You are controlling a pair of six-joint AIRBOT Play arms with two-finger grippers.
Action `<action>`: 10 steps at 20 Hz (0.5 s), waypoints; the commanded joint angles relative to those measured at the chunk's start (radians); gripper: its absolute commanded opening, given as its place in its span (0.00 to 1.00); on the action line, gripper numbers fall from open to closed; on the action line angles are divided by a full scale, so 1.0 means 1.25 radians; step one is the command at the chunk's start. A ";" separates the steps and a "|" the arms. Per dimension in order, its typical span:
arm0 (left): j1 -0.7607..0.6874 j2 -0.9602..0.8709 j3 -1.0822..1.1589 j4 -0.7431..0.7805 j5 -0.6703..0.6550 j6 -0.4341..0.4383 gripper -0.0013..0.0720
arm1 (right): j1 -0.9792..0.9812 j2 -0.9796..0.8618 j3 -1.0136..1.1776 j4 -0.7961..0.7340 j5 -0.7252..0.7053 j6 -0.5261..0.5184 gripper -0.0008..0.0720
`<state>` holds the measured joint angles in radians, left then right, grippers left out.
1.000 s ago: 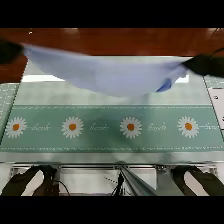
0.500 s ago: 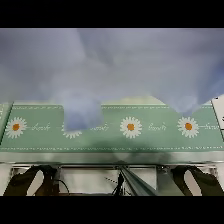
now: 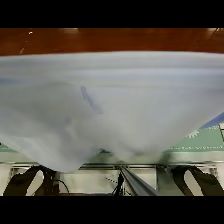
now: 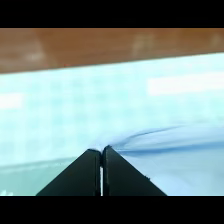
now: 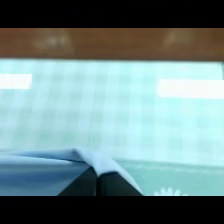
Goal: Fold the shirts.
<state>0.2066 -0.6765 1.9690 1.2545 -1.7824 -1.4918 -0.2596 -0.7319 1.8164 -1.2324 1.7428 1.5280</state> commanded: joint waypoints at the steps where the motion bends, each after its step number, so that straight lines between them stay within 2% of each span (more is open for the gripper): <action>1: 0.001 -0.082 0.001 0.002 -0.047 -0.010 0.04 | 0.004 -0.115 0.004 0.009 0.087 -0.001 0.04; 4: -0.001 -0.216 -0.039 -0.025 -0.046 0.002 0.04 | 0.011 -0.303 0.004 0.003 0.088 -0.009 0.04; 6: -0.001 -0.320 -0.093 -0.071 -0.002 0.013 0.04 | 0.040 -0.433 0.004 -0.039 0.079 -0.011 0.04; 8: -0.008 -0.430 -0.140 -0.077 0.071 0.028 0.04 | 0.082 -0.561 0.005 -0.070 0.007 -0.017 0.04; 10: -0.019 -0.551 -0.151 -0.077 0.108 0.041 0.04 | 0.103 -0.672 0.005 -0.075 -0.115 -0.016 0.04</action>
<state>0.1947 -1.1831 1.8221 1.1774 -1.7279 -1.4662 -0.1722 -1.3792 1.8210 -1.2877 1.7496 1.5124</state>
